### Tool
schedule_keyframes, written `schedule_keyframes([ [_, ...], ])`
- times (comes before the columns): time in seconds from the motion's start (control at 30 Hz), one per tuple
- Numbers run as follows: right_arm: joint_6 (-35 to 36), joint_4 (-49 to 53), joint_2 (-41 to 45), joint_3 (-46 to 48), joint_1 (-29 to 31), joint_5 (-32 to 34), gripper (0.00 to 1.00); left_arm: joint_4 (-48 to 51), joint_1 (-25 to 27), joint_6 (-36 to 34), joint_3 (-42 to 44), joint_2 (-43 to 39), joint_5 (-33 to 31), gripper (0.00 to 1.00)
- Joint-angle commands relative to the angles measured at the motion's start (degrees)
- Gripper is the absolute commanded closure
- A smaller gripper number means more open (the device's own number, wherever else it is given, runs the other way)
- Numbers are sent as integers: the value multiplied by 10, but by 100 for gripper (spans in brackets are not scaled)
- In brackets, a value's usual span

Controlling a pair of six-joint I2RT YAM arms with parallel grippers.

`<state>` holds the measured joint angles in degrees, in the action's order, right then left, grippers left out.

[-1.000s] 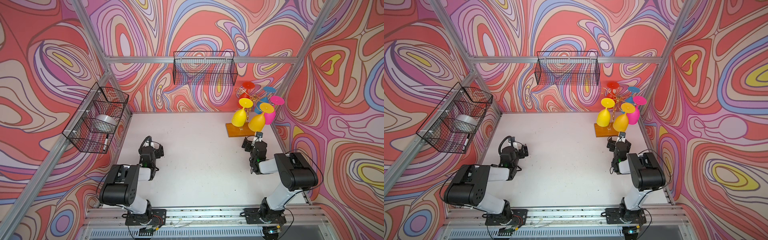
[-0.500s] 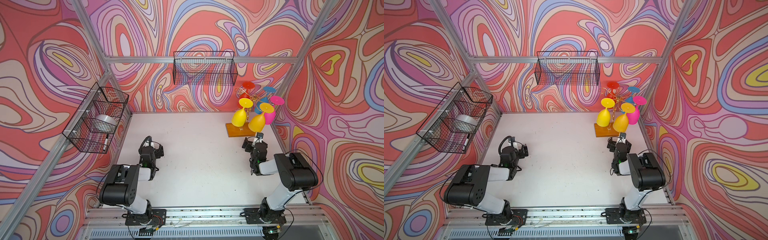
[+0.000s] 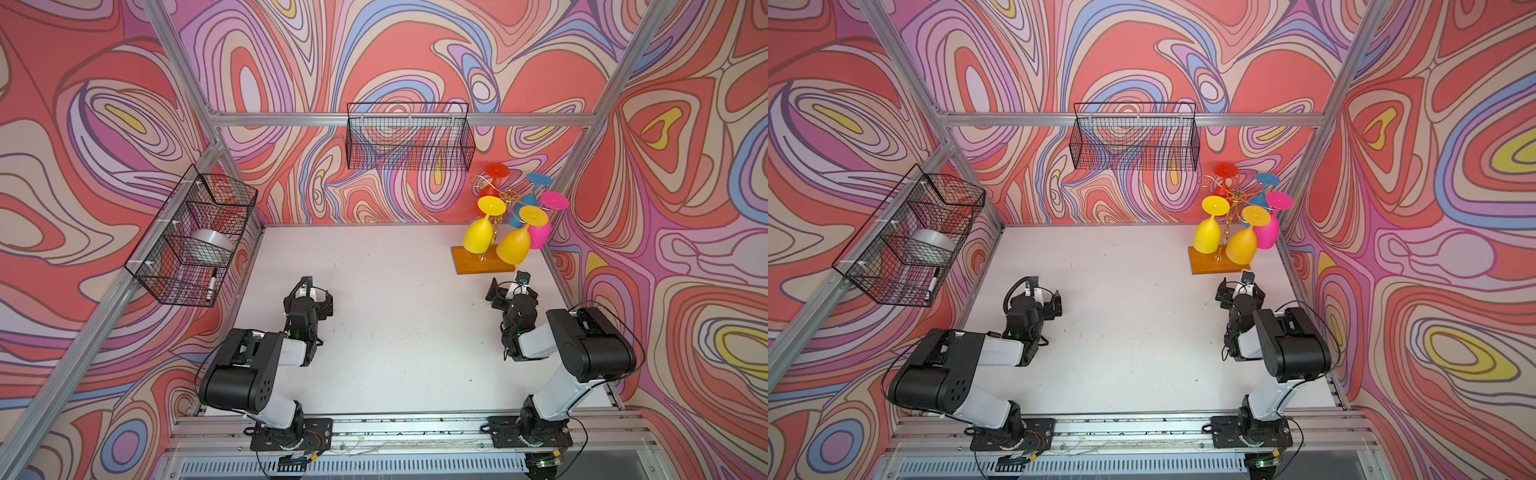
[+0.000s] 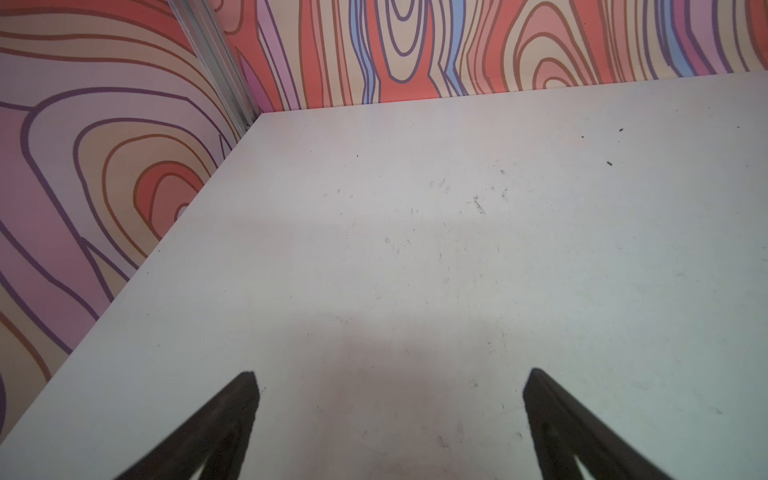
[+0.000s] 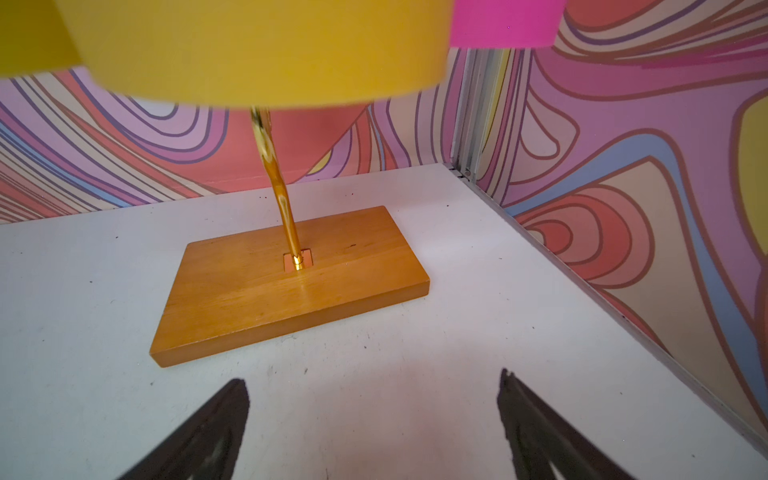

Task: Take the wine glass off the wine glass rack
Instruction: 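Raise the right gripper toward the glass rack while the left arm lifts forward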

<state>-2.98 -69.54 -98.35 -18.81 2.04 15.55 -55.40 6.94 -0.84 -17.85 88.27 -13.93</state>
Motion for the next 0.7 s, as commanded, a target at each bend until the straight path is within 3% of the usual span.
schedule_keyframes([
  [0.0,9,-67,-7,26,7,-1,2,-41,6,-12,10,-5,-25,0],
  [0.13,19,-156,-27,60,9,-17,2,-34,8,-5,4,-9,-54,1],
  [0.3,30,-159,-11,69,20,-13,2,-19,10,0,1,-16,-62,1],
  [0.5,60,-140,81,99,92,119,2,-39,15,-6,9,-16,-65,0],
  [0.6,27,-31,166,105,132,185,2,-34,18,-17,12,-29,-48,0],
  [0.67,2,56,221,99,148,223,1,9,49,-56,-3,-56,-62,0],
])
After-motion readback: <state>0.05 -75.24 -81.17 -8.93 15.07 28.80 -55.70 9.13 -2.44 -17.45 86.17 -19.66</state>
